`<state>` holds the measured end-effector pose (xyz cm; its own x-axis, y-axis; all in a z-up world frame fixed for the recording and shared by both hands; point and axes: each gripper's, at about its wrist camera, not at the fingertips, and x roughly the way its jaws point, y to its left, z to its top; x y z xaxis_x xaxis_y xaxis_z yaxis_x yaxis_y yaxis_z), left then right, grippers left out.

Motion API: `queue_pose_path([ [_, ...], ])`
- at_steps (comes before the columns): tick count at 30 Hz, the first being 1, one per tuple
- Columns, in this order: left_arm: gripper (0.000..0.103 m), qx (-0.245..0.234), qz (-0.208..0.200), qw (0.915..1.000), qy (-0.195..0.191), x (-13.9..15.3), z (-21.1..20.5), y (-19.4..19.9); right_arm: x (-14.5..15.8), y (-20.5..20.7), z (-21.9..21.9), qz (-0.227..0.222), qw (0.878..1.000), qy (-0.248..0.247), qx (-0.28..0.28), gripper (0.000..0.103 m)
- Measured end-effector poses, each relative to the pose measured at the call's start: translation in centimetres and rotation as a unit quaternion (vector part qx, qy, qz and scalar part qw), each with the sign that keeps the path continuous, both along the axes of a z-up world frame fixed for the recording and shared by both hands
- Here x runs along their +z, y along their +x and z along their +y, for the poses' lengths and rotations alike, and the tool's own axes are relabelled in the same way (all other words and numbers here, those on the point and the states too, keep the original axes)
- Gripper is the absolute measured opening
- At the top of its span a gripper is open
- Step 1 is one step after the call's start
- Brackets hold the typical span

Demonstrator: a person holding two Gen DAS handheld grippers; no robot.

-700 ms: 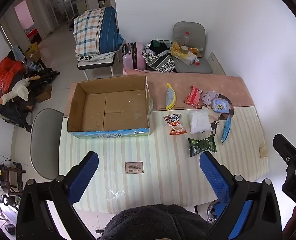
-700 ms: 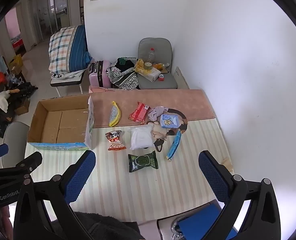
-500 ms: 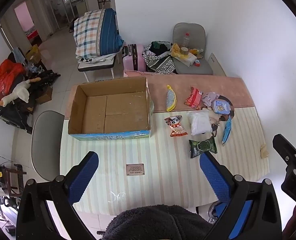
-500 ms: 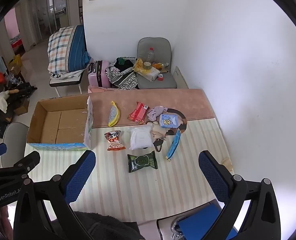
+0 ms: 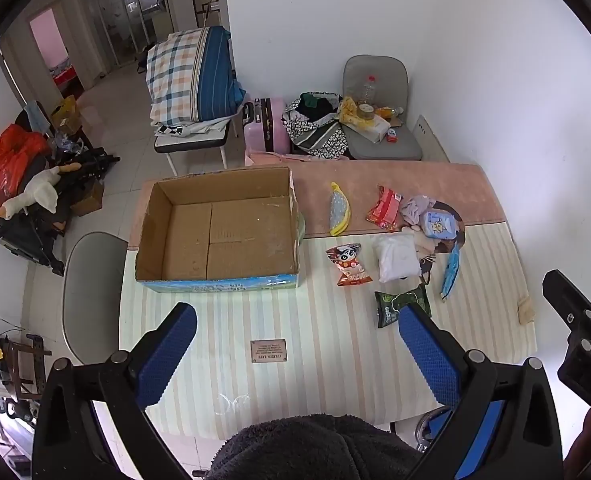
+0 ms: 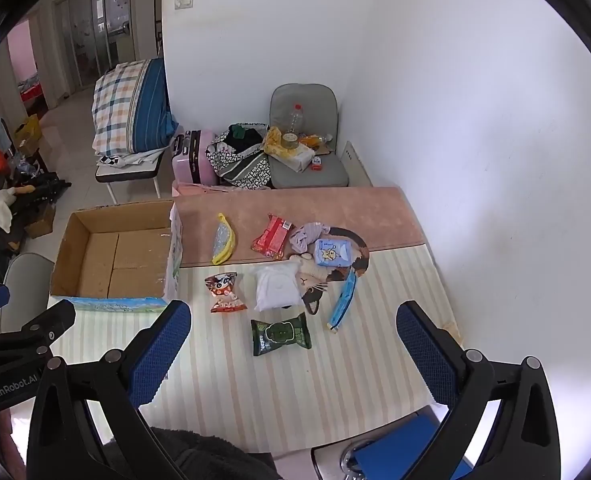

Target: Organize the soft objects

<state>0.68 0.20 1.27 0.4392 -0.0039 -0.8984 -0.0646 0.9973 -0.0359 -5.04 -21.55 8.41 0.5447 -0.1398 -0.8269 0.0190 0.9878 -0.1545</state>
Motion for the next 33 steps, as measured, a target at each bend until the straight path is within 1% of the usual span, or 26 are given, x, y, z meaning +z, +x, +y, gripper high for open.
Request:
queue_pose_path([
  [5, 0.103, 0.0, -0.003, 1.0, 0.0, 0.14, -0.19, 0.18, 0.52, -0.19, -0.09, -0.008, 1.0, 0.001, -0.001, 0.103],
  [8, 0.103, 0.001, -0.005, 1.0, 0.0, 0.24, -0.29, 0.24, 0.16, -0.1, -0.24, -0.013, 1.0, 0.001, -0.001, 0.103],
  [33, 0.103, -0.002, -0.013, 0.9999, 0.005, 0.84, -0.81, 0.39, 0.26, 0.54, -0.7, -0.017, 1.0, -0.004, 0.0, 0.103],
])
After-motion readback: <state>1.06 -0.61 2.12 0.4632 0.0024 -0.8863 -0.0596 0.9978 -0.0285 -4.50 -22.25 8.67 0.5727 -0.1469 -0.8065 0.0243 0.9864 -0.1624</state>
